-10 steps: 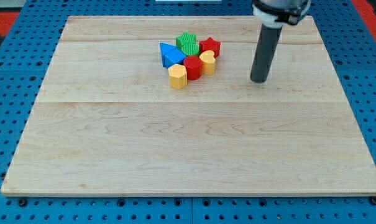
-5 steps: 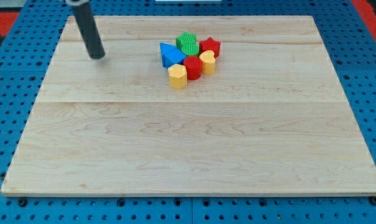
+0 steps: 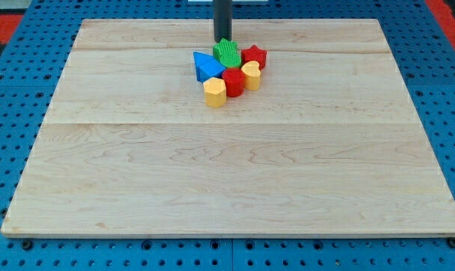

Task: Push the green star down

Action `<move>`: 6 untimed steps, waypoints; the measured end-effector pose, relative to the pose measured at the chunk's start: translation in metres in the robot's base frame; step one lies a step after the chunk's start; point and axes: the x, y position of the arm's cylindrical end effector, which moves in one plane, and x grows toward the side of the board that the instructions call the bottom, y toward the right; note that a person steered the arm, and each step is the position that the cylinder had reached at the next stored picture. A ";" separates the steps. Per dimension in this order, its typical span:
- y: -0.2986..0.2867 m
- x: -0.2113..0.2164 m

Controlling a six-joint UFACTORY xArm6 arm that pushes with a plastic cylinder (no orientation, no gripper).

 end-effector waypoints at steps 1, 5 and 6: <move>-0.014 0.023; 0.026 0.094; 0.088 0.094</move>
